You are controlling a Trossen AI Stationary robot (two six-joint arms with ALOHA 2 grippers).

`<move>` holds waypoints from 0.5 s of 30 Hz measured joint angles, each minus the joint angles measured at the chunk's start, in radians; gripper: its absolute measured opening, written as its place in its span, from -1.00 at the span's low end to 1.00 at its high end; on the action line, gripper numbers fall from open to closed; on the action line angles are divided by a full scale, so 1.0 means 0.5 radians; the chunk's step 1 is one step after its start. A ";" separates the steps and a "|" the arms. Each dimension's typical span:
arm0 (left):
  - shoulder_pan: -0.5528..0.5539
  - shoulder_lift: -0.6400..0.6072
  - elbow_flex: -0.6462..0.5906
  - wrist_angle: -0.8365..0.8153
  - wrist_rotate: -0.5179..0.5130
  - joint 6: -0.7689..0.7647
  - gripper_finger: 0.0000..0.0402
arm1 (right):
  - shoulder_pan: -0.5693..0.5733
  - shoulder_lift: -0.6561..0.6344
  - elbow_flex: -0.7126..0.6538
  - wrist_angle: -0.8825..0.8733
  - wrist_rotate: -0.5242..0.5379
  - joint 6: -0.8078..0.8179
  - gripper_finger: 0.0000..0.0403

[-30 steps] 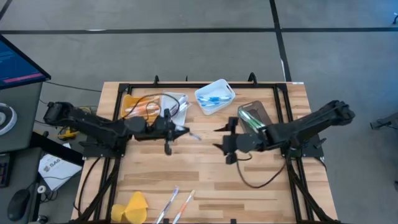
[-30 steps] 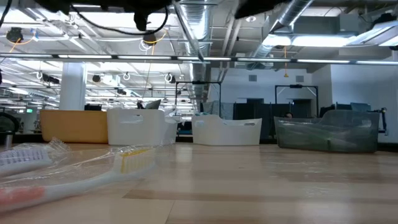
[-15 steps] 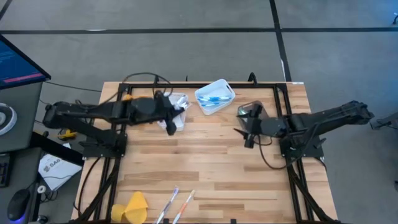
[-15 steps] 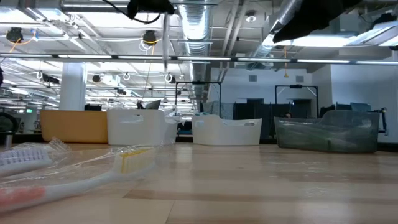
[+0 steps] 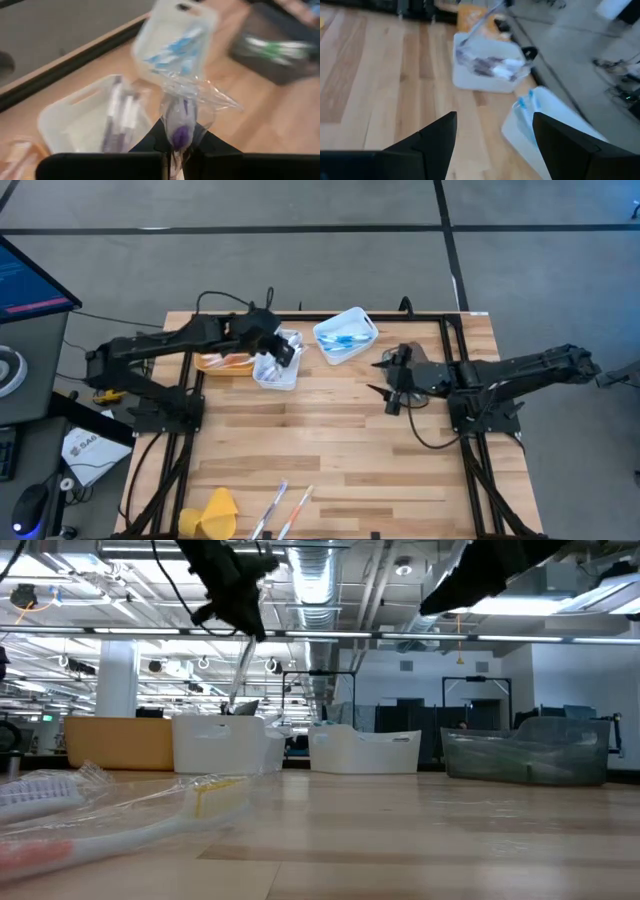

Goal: Pick & Place Toothbrushes
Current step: Put the purple toothbrush into the left white bin

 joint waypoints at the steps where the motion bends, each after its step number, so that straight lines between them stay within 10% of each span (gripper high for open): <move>1: 0.037 0.036 0.000 0.001 -0.001 0.001 -0.97 | -0.013 0.030 0.000 -0.003 -0.028 0.001 0.27; 15: 0.242 0.498 0.511 -0.624 0.067 0.263 -0.97 | -0.113 0.361 -0.001 0.004 -0.235 0.133 0.27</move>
